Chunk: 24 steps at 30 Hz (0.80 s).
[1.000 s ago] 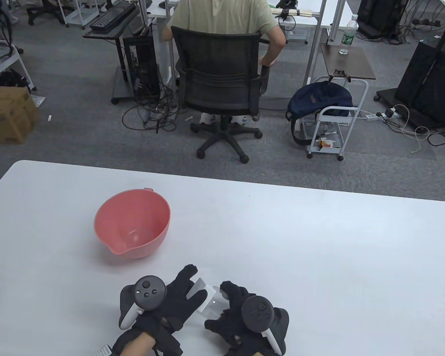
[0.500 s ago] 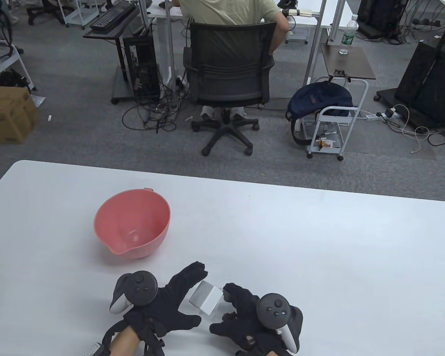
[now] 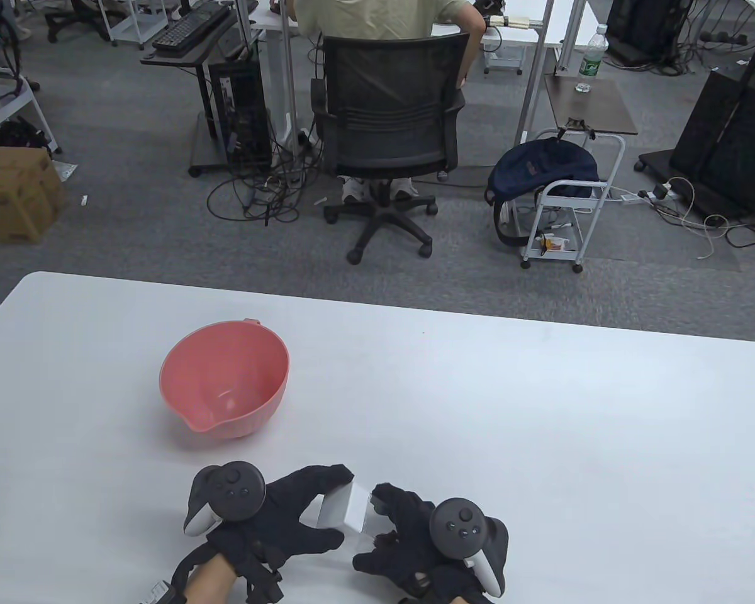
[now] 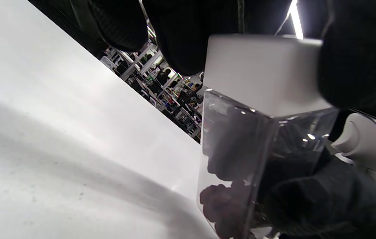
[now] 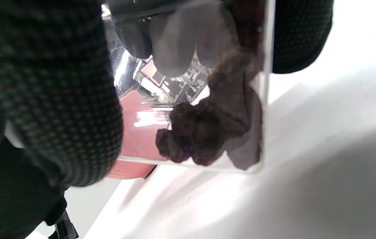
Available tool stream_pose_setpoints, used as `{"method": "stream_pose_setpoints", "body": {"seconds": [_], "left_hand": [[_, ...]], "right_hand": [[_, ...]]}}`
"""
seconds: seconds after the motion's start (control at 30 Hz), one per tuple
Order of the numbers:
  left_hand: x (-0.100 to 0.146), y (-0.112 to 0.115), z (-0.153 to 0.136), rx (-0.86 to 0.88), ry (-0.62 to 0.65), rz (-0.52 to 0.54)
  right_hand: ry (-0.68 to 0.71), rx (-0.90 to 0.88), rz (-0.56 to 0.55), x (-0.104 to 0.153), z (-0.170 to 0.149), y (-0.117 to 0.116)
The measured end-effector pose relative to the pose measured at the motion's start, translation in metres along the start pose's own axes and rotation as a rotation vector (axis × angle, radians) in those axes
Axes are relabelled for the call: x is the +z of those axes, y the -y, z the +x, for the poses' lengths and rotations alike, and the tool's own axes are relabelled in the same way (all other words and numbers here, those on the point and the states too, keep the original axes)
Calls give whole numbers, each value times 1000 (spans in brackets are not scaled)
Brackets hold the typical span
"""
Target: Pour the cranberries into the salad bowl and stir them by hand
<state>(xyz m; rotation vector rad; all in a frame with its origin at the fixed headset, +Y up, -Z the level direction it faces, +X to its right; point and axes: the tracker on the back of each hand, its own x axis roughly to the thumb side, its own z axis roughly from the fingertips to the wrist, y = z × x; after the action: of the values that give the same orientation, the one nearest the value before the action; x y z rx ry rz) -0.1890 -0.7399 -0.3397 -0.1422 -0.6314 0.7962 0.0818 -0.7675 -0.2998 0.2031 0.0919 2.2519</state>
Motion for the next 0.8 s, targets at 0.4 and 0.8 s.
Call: {"method": "stream_pose_setpoints", "body": {"seconds": [0.4, 0.8], "left_hand": [[7, 7, 6, -201, -88, 232], [4, 3, 4, -63, 56, 8]], "right_hand": [[-3, 84, -23, 2, 3, -5], [-24, 41, -33, 1, -2, -1]]}}
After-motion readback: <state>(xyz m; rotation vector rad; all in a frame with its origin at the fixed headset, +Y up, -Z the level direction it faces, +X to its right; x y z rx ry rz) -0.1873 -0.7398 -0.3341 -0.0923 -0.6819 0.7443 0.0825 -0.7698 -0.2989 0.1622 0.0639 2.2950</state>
